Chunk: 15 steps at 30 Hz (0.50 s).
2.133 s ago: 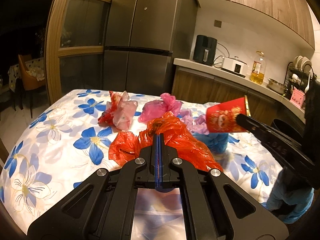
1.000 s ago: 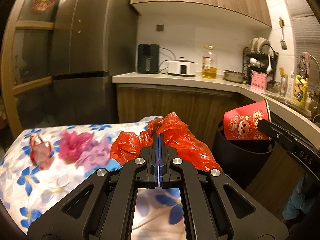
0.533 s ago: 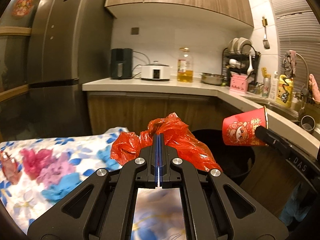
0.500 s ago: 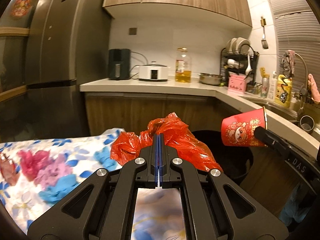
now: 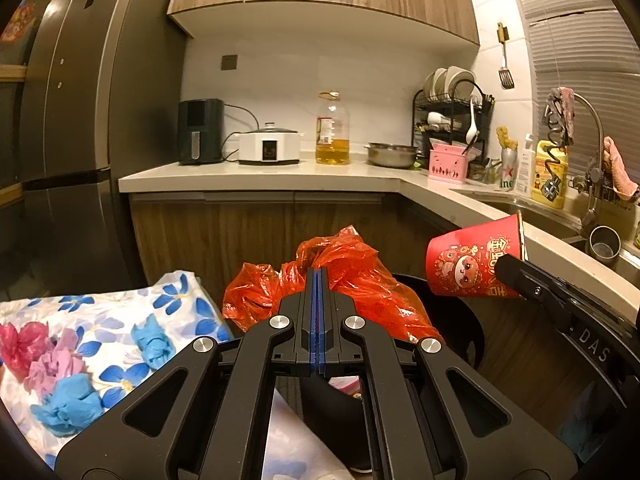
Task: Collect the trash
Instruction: 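Carry the red bag and the cup over the black bin with both tools, then open both tools to drop the red bag and cup into the bin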
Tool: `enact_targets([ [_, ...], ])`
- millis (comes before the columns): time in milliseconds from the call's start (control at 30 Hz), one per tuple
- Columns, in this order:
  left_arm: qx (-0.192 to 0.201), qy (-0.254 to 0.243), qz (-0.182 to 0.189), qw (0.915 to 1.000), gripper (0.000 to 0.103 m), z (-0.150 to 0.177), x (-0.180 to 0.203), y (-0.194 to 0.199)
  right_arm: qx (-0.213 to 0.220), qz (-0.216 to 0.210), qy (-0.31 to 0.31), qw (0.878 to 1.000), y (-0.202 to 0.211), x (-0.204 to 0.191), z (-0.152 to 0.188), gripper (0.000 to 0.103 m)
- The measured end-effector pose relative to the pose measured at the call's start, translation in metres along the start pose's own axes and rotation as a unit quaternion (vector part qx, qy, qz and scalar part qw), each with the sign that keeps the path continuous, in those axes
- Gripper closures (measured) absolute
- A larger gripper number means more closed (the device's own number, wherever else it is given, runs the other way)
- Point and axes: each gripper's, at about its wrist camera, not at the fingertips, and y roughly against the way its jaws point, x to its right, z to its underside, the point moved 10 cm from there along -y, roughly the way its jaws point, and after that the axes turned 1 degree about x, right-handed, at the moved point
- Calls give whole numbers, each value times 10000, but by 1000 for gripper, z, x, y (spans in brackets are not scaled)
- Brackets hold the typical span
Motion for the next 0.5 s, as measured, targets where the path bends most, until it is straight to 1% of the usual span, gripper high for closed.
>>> enact_targets([
  [500, -136, 2, 108, 9998, 103, 9, 13, -26, -109, 109, -9, 9999, -15, 9, 3, 99],
])
